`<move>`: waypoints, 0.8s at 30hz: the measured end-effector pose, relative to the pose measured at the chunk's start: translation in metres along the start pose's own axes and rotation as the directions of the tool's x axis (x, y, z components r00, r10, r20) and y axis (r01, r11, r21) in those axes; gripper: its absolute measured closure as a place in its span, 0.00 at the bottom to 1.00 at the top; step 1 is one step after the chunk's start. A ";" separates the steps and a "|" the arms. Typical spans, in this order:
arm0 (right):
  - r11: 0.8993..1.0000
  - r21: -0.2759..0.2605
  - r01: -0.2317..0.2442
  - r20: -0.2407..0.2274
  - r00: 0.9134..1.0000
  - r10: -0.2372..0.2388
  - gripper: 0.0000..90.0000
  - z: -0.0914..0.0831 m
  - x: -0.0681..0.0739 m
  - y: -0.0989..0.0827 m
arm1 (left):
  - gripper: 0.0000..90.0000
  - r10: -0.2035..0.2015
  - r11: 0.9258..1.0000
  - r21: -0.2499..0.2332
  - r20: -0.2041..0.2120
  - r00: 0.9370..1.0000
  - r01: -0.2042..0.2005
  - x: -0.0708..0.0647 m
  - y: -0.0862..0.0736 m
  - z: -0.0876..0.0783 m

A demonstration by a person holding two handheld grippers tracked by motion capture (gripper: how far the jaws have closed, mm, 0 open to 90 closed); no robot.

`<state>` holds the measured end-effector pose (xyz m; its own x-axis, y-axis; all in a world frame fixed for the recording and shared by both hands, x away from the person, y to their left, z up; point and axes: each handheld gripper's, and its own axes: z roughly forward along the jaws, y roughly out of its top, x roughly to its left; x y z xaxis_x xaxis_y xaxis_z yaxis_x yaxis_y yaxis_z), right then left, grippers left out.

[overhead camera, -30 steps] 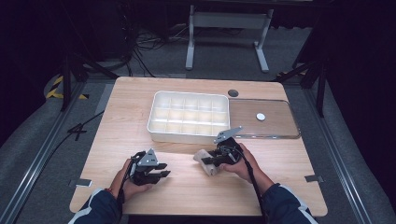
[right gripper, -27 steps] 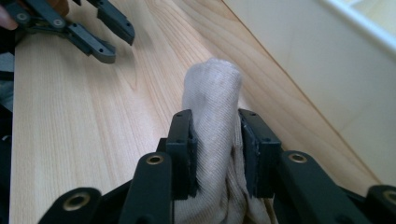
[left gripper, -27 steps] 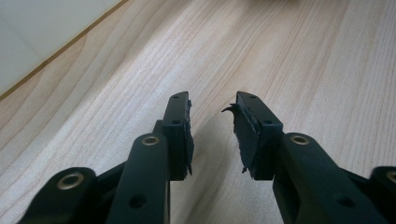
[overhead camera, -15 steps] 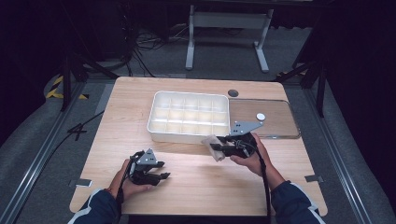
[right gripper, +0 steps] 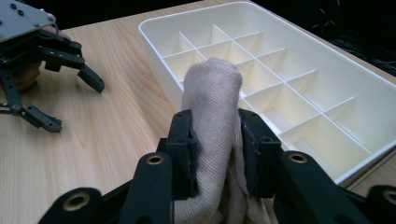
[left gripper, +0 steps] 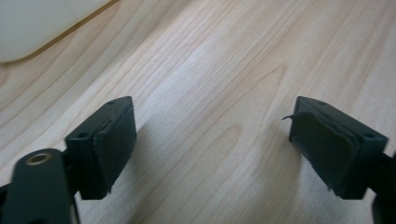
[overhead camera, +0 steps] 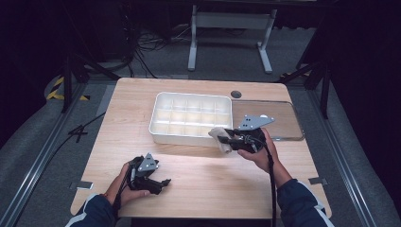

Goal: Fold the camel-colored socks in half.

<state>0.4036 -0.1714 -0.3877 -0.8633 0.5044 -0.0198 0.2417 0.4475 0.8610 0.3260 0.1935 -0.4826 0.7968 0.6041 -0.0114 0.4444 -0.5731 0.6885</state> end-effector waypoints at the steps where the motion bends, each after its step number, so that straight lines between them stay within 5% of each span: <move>1: 1.000 0.001 -0.003 0.003 1.000 0.003 0.76 0.000 -0.002 0.000 | 0.17 -0.001 1.000 -0.001 0.005 1.000 0.001 0.000 -0.002 -0.001; 24: 0.999 -0.036 -0.022 0.105 0.994 0.025 0.76 0.001 -0.035 0.016 | 0.16 0.037 0.999 0.003 0.035 0.999 -0.037 0.009 -0.011 -0.011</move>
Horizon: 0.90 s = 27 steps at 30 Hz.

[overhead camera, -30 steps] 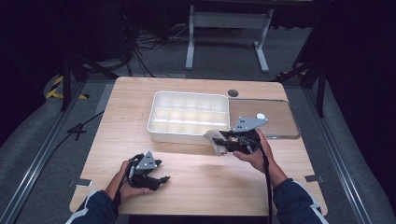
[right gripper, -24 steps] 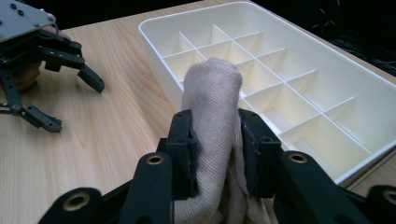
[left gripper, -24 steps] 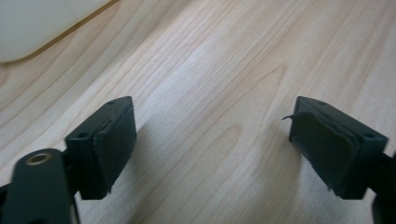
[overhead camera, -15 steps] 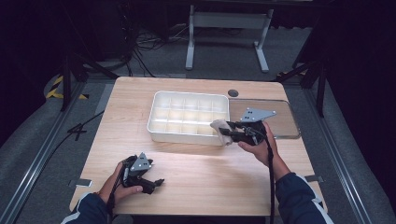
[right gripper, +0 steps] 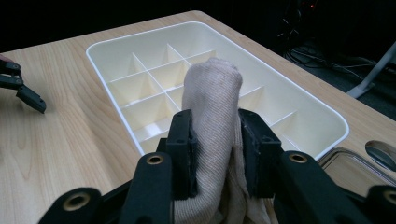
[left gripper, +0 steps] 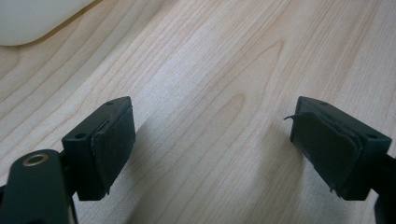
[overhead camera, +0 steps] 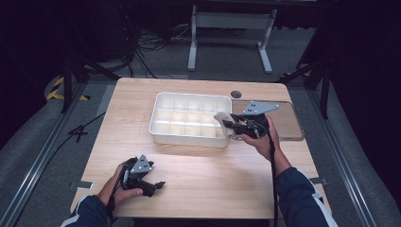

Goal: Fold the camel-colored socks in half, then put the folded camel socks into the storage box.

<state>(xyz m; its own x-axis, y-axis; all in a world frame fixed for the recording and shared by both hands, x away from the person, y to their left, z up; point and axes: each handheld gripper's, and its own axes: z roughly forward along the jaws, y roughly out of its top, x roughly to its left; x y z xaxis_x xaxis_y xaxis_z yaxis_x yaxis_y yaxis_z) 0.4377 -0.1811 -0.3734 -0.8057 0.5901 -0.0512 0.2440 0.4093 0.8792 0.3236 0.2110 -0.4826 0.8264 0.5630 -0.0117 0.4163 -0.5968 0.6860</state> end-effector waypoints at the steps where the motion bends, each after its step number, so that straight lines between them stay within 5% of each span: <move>1: 1.000 0.001 -0.002 0.002 1.000 0.002 0.76 0.003 -0.002 0.000 | 0.16 -0.001 1.000 -0.003 0.000 1.000 0.001 0.000 0.000 0.000; 27: 1.000 0.021 -0.017 0.029 0.999 0.016 0.76 0.023 -0.019 0.002 | 0.14 -0.005 1.000 -0.001 -0.001 1.000 0.005 0.000 0.001 0.001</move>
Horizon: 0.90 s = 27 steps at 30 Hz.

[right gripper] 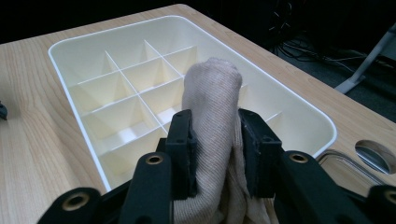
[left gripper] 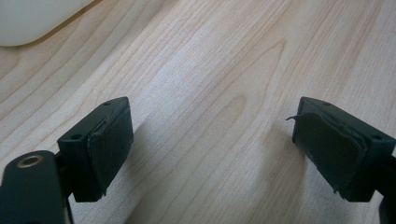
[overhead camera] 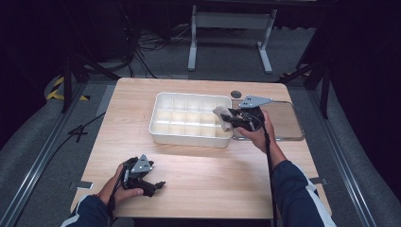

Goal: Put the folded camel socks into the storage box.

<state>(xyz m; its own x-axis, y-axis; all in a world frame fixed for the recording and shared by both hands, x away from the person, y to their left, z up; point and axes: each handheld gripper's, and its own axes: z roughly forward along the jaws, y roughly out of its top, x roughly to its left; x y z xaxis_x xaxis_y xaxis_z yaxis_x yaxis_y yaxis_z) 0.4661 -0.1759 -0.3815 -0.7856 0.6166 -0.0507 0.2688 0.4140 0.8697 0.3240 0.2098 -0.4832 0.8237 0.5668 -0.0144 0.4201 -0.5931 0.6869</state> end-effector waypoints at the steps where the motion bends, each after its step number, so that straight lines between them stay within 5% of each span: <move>1: 1.000 -0.002 -0.001 -0.001 1.000 0.001 0.75 0.001 0.000 0.000 | 0.14 -0.004 1.000 0.000 -0.002 1.000 0.004 0.000 0.000 0.000; 27: 0.992 0.120 0.047 0.002 0.999 -0.048 0.73 0.045 0.008 -0.020 | 0.14 -0.006 1.000 -0.001 -0.010 1.000 0.006 -0.001 0.000 -0.001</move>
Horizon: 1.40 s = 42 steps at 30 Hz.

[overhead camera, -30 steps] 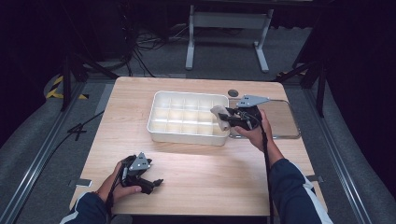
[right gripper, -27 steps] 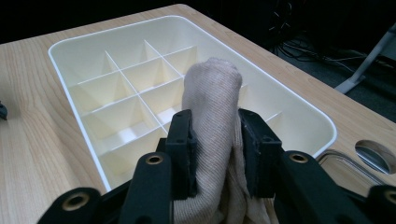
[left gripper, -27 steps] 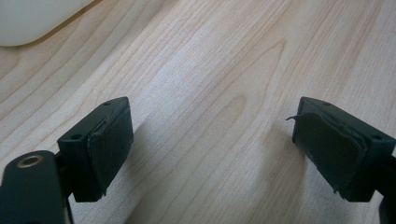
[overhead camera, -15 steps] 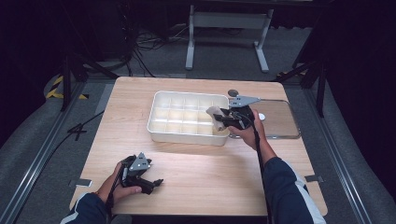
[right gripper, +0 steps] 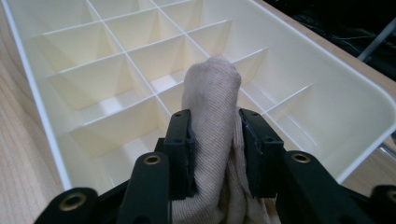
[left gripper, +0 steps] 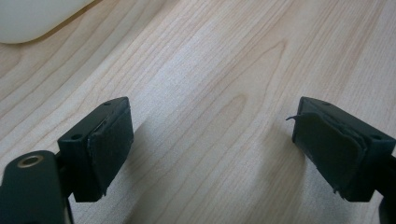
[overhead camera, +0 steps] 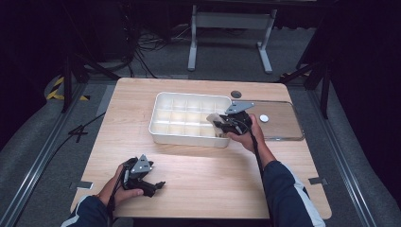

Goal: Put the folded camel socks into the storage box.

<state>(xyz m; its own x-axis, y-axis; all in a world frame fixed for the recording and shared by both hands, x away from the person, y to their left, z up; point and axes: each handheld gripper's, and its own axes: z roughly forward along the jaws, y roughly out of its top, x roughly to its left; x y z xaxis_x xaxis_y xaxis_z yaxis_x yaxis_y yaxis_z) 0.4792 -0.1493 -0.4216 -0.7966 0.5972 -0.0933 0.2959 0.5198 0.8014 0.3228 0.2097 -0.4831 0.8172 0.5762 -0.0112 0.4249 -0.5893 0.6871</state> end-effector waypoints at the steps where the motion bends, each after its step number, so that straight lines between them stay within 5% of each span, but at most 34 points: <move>1: 1.000 0.003 -0.002 -0.003 1.000 0.002 0.73 0.000 0.000 -0.002 | 0.14 0.000 1.000 0.000 0.000 1.000 0.000 0.000 0.000 0.000; 6: 1.000 0.010 0.002 -0.029 1.000 -0.001 0.71 -0.003 -0.002 -0.005 | 0.14 0.000 1.000 0.000 0.000 1.000 0.000 0.000 0.000 0.000; 14: 0.995 0.098 0.019 -0.072 0.997 -0.012 0.69 -0.004 -0.006 -0.003 | 0.14 0.001 1.000 0.000 0.000 1.000 -0.001 0.000 0.000 0.000; 23: 0.969 0.246 0.032 -0.074 0.997 -0.014 0.69 -0.009 -0.004 0.009 | 0.14 0.000 1.000 0.000 0.000 1.000 0.000 0.000 0.000 0.000; 31: 0.955 0.295 0.024 -0.110 0.994 0.009 0.76 -0.007 -0.008 0.005 | 0.14 0.000 1.000 0.000 0.000 1.000 0.000 0.000 0.000 0.000; 42: 0.922 0.380 0.075 -0.087 0.995 -0.045 0.76 -0.001 -0.001 0.008 | 0.14 0.001 1.000 0.000 0.000 1.000 -0.001 0.000 0.000 0.000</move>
<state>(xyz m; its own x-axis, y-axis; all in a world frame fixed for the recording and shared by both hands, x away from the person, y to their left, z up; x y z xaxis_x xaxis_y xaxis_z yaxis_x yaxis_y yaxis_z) 0.4818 -0.1457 -0.4144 -0.8520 0.5177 -0.0777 0.4134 0.7564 0.5069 0.3229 0.2097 -0.4831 0.8175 0.5758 -0.0109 0.4247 -0.5899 0.6868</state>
